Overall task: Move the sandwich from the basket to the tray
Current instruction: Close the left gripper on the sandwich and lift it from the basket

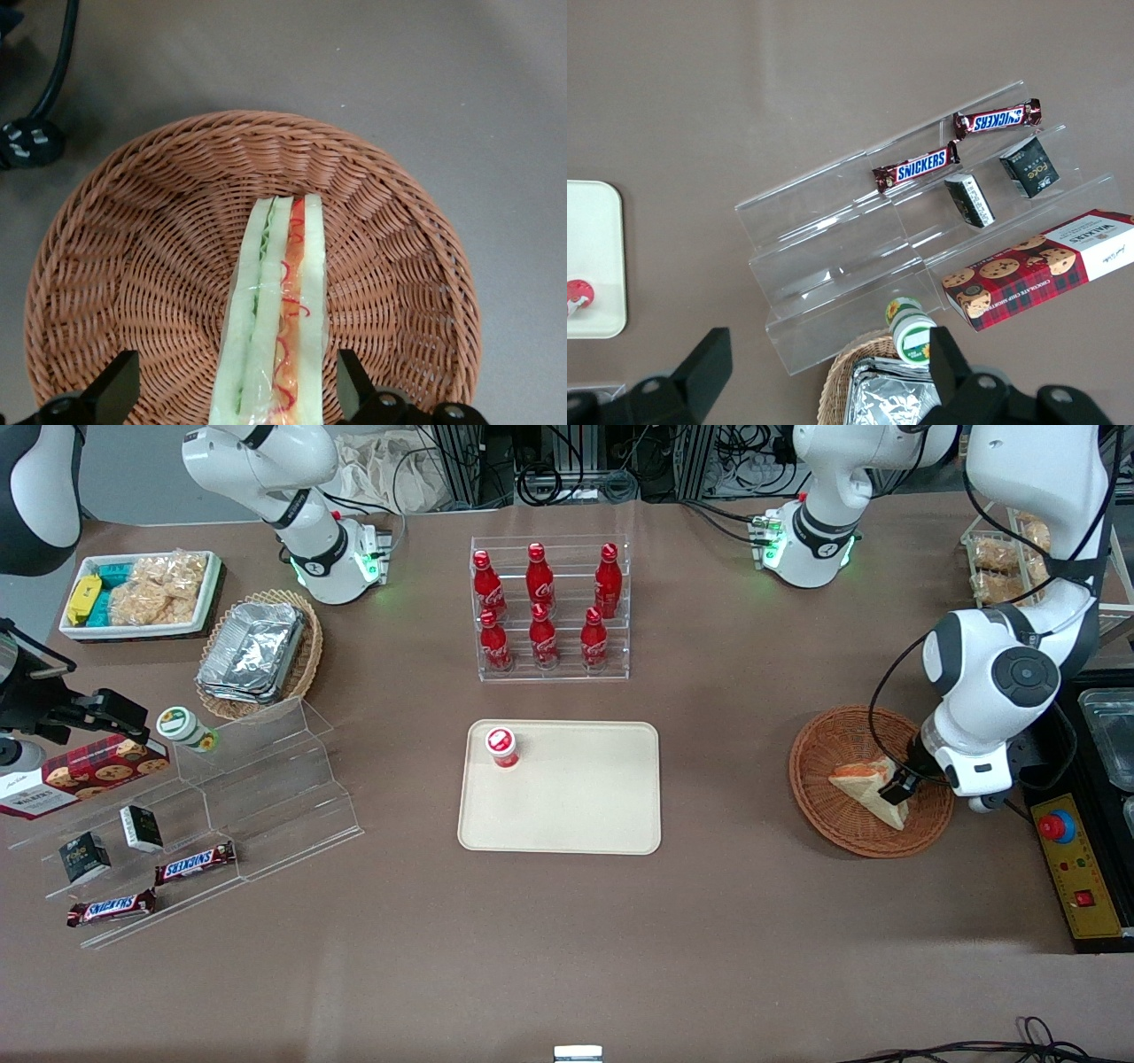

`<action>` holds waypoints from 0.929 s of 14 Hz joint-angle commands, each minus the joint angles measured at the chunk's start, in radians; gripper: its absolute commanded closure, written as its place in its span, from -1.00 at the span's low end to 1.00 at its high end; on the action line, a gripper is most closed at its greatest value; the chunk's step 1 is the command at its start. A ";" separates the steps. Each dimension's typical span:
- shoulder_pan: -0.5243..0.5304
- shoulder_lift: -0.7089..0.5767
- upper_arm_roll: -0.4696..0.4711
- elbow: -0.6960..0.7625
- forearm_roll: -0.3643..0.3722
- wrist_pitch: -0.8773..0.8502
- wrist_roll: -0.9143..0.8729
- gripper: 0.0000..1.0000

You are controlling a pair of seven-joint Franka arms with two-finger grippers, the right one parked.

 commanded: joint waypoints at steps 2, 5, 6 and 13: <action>-0.005 0.041 -0.010 0.004 0.002 0.012 -0.047 -1.00; -0.005 0.075 -0.012 0.007 -0.022 0.026 -0.050 -1.00; -0.005 0.075 -0.016 0.009 -0.025 0.025 -0.050 -0.71; -0.005 0.060 -0.036 0.136 -0.015 -0.220 0.052 1.00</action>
